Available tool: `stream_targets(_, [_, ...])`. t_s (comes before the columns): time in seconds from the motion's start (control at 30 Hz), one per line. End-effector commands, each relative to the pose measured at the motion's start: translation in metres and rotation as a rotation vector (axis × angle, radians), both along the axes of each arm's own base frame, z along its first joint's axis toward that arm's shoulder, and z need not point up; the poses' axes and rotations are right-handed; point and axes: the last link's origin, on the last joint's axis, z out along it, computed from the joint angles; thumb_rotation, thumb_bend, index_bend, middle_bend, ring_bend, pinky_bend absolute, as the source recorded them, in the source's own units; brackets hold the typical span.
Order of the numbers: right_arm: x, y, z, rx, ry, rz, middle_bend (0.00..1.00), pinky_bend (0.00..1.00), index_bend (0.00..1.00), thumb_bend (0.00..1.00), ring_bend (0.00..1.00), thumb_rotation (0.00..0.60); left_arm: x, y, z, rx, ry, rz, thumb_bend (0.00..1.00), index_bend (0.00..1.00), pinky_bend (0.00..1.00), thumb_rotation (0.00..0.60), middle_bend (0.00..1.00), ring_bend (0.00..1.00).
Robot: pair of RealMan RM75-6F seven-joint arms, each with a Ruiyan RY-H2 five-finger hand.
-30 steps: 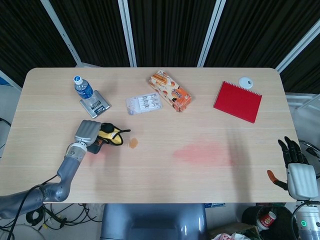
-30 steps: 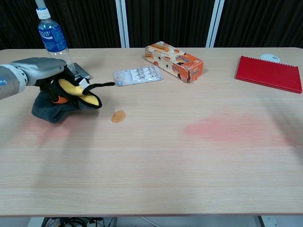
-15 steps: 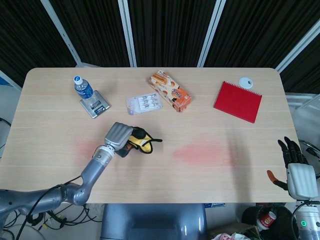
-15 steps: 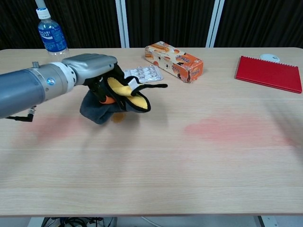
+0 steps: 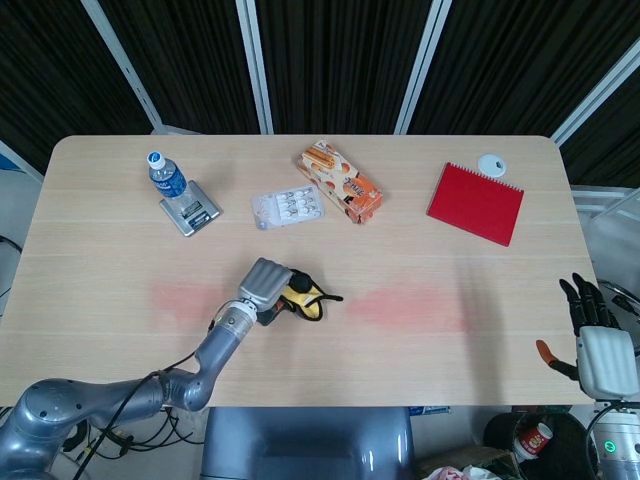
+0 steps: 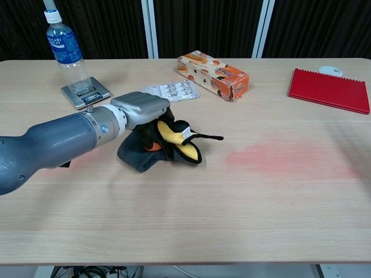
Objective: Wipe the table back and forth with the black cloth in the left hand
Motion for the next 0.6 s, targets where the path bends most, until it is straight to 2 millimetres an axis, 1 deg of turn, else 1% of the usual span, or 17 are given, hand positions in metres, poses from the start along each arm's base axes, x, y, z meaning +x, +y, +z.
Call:
stream_targets(0.03, [0.000, 0.000, 0.000, 0.001, -0.001, -0.001, 0.00, 0.23, 0.04, 0.17, 0.01, 0.600, -0.006, 0.002, -0.002, -0.001, 0.015, 0.002, 0.44, 0.69, 0.67, 0.600, 0.64, 0.58])
stream_targets(0.27, [0.001, 0.000, -0.001, 0.003, -0.003, 0.001, 0.00, 0.23, 0.04, 0.17, 0.01, 0.600, -0.025, 0.011, 0.007, 0.018, 0.048, 0.012, 0.44, 0.69, 0.67, 0.600, 0.65, 0.58])
stream_targets(0.6, [0.001, 0.000, -0.001, 0.003, -0.003, 0.002, 0.00, 0.23, 0.04, 0.17, 0.01, 0.600, -0.070, 0.026, 0.037, 0.086, 0.102, 0.075, 0.44, 0.69, 0.67, 0.600, 0.65, 0.58])
